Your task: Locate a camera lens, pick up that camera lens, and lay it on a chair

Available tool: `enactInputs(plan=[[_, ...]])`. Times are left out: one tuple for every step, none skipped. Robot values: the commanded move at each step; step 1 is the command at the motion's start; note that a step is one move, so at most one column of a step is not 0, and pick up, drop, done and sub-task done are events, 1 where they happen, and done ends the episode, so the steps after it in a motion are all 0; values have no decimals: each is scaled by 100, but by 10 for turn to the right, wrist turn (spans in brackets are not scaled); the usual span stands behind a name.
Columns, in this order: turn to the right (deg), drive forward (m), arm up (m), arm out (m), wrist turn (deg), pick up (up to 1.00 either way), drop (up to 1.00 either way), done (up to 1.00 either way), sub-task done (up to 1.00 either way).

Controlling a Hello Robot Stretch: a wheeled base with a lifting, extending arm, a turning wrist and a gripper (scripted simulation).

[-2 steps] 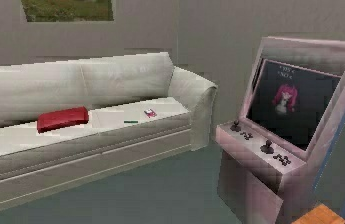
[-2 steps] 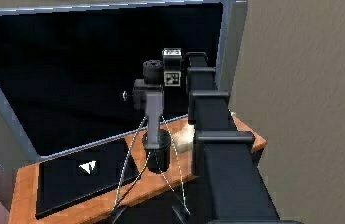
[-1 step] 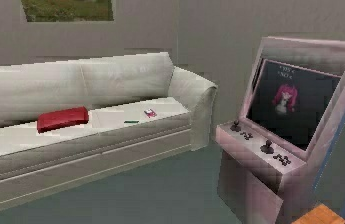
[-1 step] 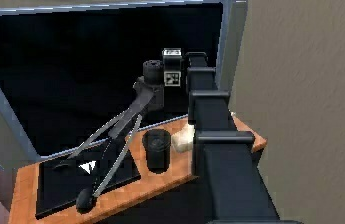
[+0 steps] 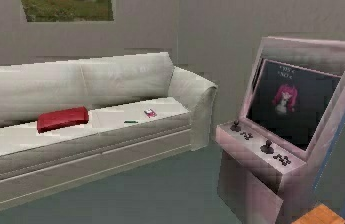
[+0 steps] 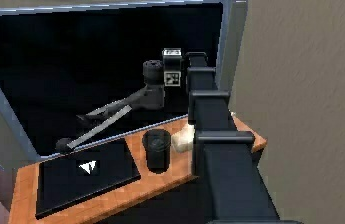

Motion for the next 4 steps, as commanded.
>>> enactInputs(plan=[[0,0,0,0,450,0,0,0,0],[0,0,0,0,390,0,0,0,0],[0,0,-26,0,0,0,0,0,0],[0,0,0,0,0,100,0,0,0]])
